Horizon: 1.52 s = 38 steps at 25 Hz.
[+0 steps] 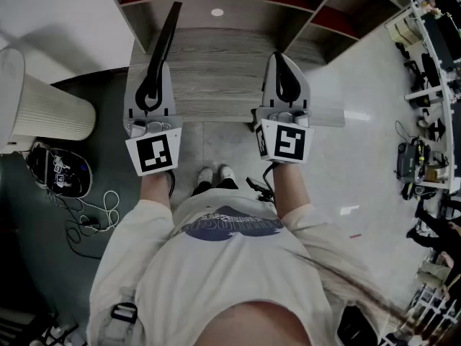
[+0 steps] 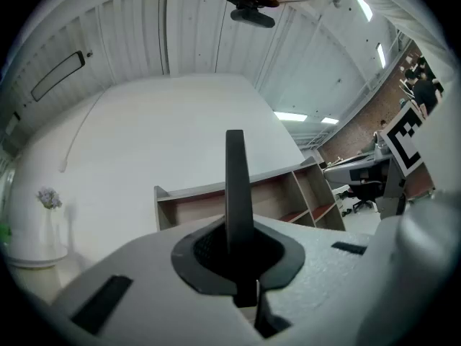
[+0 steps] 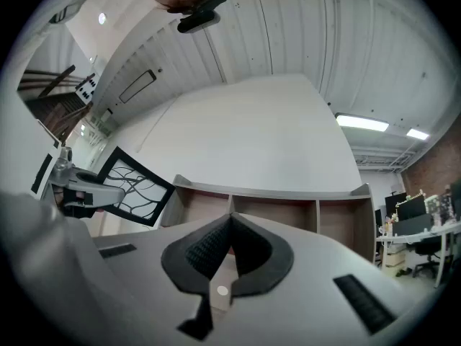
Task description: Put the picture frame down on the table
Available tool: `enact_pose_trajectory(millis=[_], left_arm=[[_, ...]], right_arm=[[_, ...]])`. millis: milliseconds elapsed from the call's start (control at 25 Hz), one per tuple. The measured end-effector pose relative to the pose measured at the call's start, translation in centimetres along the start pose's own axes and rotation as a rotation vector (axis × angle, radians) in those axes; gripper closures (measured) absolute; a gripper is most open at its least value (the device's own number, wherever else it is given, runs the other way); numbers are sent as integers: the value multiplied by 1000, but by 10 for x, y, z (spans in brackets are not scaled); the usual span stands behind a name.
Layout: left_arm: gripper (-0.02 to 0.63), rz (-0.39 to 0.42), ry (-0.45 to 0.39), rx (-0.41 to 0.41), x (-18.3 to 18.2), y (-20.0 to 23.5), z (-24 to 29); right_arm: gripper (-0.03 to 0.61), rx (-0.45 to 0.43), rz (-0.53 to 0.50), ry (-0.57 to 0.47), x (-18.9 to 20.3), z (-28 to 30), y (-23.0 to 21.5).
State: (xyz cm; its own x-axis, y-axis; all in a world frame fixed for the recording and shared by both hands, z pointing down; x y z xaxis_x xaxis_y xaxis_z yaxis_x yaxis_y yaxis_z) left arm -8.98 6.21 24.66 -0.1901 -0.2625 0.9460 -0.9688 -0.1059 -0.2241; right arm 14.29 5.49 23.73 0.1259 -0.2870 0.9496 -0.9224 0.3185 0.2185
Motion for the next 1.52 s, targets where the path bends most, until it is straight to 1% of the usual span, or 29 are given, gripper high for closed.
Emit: enact_pose_trajectory(millis=[400,560,680,760,880,960,1040,1080,1120,1200,1240,1280,1360,1440,1520], left_arm=[[597,-2,12,-1,6,2,5],[596,6,32,13,11,-1,8],[597,-44,73,44,19,-1,7],[595,-91,107,106,28,-2,7],[595,-165,179,206,46,-2,5],[595,-248,221,274,56,-3,3],[595,-376,255,361,64,-7,-3],[596,-442,272,405,69,-8,-7],[595,-505,289,443,73,-8,-11],[595,-636,316,505,77,-12,-21],[595,-702,326,533,75,-18,-27],[595,-763,334,558,71,-28,-33],[595,-854,351,603,62,-51,-43],[595,-922,369,638,57,-69,-50],[595,-985,385,668,57,-79,-52]], right_arm=[[580,-3,-9,12,5,7,0],[581,-10,-3,30,11,8,-2],[580,-41,65,50,20,7,-5],[580,-93,139,78,27,8,-7],[580,-165,263,147,41,8,-9],[580,-233,376,171,49,5,-14],[578,-340,509,184,56,-1,-17],[560,-399,554,201,61,-4,-16],[503,-461,576,227,65,-6,-12],[390,-570,589,289,74,-10,-5],[374,-608,607,310,77,-14,-6],[374,-635,643,318,80,-20,-10],[373,-672,742,313,81,-30,-21],[373,-719,823,314,83,-32,-25],[373,-783,858,336,86,-30,-20]])
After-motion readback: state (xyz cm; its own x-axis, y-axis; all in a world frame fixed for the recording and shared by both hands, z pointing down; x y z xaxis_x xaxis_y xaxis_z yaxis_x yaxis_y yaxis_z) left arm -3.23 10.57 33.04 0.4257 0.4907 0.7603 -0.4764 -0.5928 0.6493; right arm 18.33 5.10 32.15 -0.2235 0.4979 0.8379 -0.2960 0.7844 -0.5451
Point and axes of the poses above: the fingertips, and each gripper's own axes: z forward along the fingers, y to its left, x out of its underside, the point moved 6 cm from there along -z, backward along the fingers, and after that the axes turned 7 degrees about -x, right-handed, at the moved point
